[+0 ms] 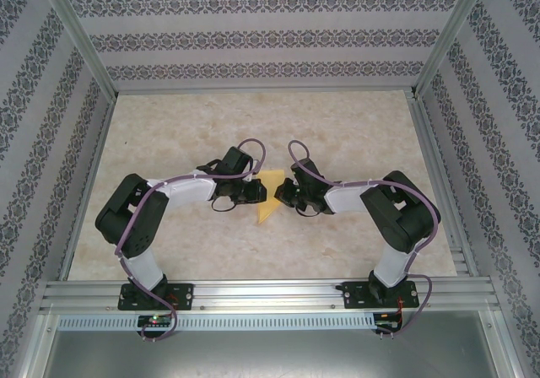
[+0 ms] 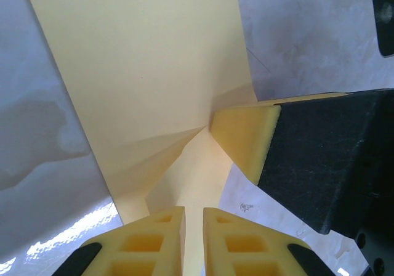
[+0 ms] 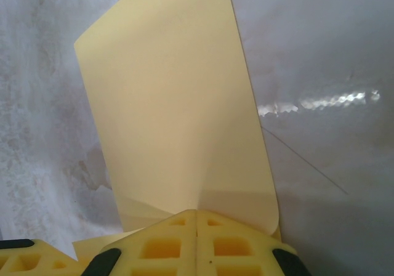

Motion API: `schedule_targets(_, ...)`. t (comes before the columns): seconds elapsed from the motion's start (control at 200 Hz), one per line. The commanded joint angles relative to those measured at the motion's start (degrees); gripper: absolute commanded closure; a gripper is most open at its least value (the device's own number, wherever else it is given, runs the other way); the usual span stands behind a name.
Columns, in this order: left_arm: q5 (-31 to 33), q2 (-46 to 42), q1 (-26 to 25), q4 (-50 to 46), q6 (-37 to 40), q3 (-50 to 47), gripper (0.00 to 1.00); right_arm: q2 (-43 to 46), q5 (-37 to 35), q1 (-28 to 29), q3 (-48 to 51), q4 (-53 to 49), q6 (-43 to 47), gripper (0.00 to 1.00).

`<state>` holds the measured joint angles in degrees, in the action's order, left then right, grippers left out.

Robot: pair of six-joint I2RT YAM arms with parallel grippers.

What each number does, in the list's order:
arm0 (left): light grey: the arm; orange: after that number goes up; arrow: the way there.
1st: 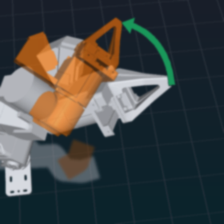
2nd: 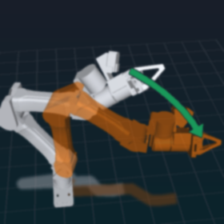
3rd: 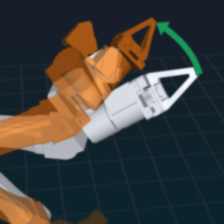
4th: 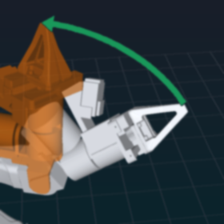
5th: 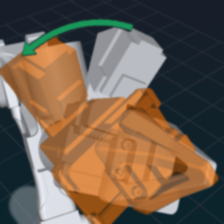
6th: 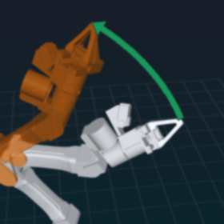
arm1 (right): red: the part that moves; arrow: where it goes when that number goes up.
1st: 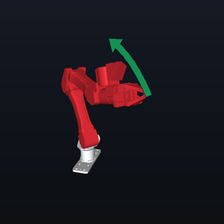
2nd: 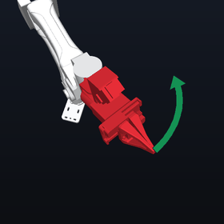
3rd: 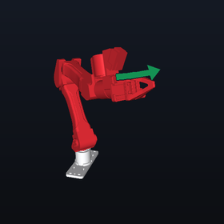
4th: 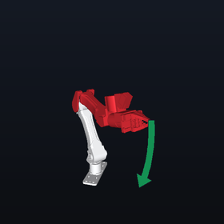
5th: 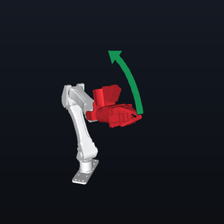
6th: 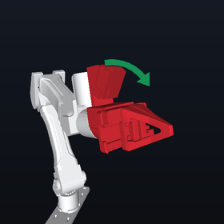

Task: Fold a paper plane with a square sheet of paper (pick it up from the middle)
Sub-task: Third fold the triangle at the center of the table.

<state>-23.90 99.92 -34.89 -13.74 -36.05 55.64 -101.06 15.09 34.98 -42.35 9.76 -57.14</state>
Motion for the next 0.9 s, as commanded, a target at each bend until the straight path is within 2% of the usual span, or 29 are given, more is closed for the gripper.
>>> schedule_targets(0.0,-0.60,0.57,0.18,1.80,0.50,-0.53,0.84,-0.19,-3.58,-0.63,1.50,-2.82,-0.29,1.00)
schedule_targets(0.155,-2.66,2.92,0.20,3.09,0.41,-0.38,0.85,-0.06,-3.47,-0.63,1.73,-2.28,-0.33,1.00)
schedule_targets(0.595,2.84,5.50,0.23,-0.24,0.81,-0.08,0.93,2.06,-5.62,-0.81,2.71,-3.02,0.01,1.00)
schedule_targets(0.894,3.49,8.08,0.25,-2.66,0.80,-0.13,0.97,2.35,-7.16,-1.49,3.93,-2.85,-0.55,1.00)
